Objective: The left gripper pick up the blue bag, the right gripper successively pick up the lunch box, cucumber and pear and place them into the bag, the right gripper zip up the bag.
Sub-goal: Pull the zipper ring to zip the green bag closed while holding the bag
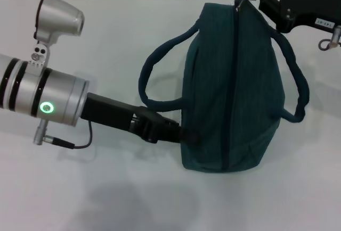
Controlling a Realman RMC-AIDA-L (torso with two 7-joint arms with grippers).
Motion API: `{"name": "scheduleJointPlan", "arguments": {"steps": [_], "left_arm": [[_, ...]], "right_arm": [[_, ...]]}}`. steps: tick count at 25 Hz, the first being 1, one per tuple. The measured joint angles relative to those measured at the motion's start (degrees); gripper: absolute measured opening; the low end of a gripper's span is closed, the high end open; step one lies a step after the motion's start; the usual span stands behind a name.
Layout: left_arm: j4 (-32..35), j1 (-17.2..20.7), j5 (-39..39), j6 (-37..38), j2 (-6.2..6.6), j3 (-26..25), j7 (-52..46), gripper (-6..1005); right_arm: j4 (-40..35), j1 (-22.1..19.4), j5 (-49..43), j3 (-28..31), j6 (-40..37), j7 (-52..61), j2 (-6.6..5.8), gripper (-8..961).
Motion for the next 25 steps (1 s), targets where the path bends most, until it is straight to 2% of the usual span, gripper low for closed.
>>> {"name": "scheduleJointPlan", "arguments": {"steps": [5, 16, 22, 25], "left_arm": [[-0.1, -0.4, 0.9, 1.8, 0.75, 0.0, 0.8, 126], [-0.2, -0.4, 2.4, 2.5, 0.74, -1.1, 1.4, 130], [0.6, -1.0, 1.4, 2.7, 0.66, -6.7, 0.7, 135], [2.0, -1.3, 0.6, 2.8, 1.08, -10.0, -0.1, 186]], "right_arm": [[0.0, -0.7, 1.4, 0.1, 0.7, -0.7, -0.05, 7], [0.5, -2.4, 1.3, 1.5, 2.8, -0.9, -0.25, 7], [0.6, -3.2, 1.1, 1.2, -0.4, -0.5, -0.20, 6], [0.6, -3.8, 1.1, 1.1, -0.7, -0.6, -0.15, 6]]}}
